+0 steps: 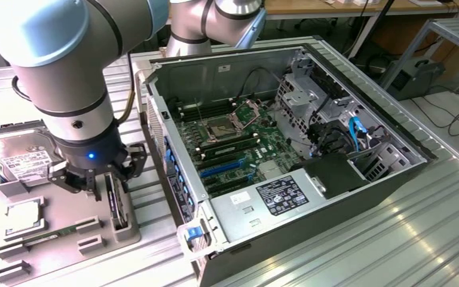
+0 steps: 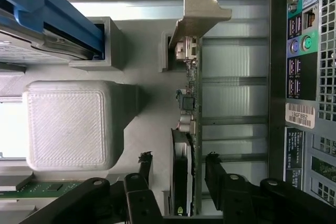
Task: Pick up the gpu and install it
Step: 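Pick up the gpu and move the gpu toward the slot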
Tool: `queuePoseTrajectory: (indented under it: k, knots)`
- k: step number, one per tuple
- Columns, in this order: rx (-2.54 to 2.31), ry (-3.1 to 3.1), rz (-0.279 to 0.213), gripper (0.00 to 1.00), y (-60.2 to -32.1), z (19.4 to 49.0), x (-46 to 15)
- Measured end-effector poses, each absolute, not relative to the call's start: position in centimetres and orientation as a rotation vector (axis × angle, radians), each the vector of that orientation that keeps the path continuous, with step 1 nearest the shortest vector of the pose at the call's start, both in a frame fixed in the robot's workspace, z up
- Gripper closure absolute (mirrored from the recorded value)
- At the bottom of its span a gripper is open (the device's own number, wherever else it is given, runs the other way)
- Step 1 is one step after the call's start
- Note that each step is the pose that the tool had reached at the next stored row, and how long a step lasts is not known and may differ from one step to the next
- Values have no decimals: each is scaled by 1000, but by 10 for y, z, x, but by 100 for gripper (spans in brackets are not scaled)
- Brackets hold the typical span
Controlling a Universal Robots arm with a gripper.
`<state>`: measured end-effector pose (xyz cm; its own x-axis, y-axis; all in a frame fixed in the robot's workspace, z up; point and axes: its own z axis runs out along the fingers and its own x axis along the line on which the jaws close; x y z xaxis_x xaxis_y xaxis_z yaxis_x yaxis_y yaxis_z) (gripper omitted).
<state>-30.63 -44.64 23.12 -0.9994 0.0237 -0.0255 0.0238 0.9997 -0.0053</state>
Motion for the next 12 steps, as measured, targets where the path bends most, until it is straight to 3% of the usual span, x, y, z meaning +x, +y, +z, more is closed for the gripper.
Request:
queuePoseTrajectory:
  k: [2,3,12]
  knots:
    - [37,3116,-9,48,-447,230,-306]
    - [37,3116,-9,55,-447,230,-306]
    - [37,3116,-9,56,-448,228,-306]
